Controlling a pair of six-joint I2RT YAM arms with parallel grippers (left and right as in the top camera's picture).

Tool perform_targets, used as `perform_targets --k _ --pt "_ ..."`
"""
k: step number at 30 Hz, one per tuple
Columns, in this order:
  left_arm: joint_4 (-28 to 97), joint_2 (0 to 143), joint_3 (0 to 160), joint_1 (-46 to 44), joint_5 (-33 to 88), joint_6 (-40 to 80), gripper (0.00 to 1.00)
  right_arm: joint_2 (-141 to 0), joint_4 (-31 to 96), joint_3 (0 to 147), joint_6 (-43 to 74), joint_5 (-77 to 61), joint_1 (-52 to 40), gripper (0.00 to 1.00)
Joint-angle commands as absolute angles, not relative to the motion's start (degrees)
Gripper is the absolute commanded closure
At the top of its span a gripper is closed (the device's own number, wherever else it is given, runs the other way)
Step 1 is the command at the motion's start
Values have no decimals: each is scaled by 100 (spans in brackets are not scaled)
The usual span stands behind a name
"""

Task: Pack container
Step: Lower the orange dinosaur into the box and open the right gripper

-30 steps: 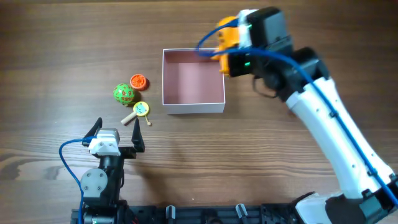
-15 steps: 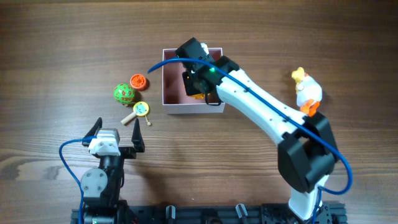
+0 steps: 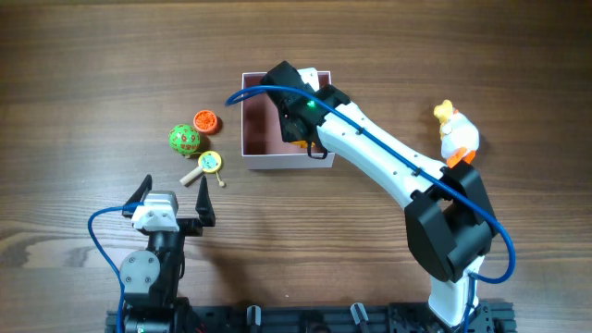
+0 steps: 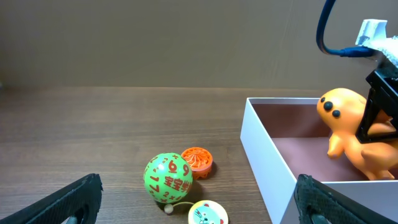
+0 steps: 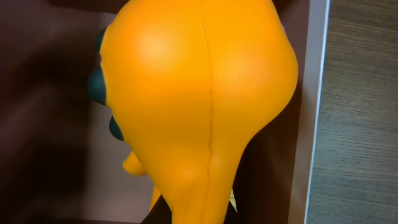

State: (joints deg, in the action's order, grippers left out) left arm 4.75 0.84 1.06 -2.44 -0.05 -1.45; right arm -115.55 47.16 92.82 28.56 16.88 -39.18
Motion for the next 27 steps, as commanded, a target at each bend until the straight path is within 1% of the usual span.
perform_targets --k 1,5,7,9,11,13,16,19,21,24,27 --pt "469 38 58 -196 62 -259 0 -11594 4674 9286 3061 1962 -3898 92" --pt "469 38 58 -196 62 -259 0 -11596 4698 9286 3026 2187 -3859 92" --pt "469 38 58 -196 62 -259 0 -11596 4705 9255 2976 2187 -3817 88" --pt "469 38 58 -196 62 -259 0 -11596 4720 9218 2974 2167 -3774 78" --pt "469 38 58 -196 62 -259 0 -11596 4698 9212 2838 2106 -3763 76" --pt "469 38 58 -196 62 -261 0 -11596 4626 9212 2563 2073 -3765 70" --pt "471 38 58 -196 62 -259 0 -11596 4613 9212 2390 2071 -3765 52" --pt "469 38 58 -196 62 -259 0 -11596 4611 9212 2394 2069 -3763 42" --pt "469 38 58 -196 62 -259 0 -11596 4611 9212 2394 2053 -3765 39" --pt "469 38 58 -196 62 -259 0 -11568 4633 9236 2386 2084 -3763 38" --pt "469 38 58 -196 62 -261 0 -11308 5035 9598 2403 2292 -3699 38"
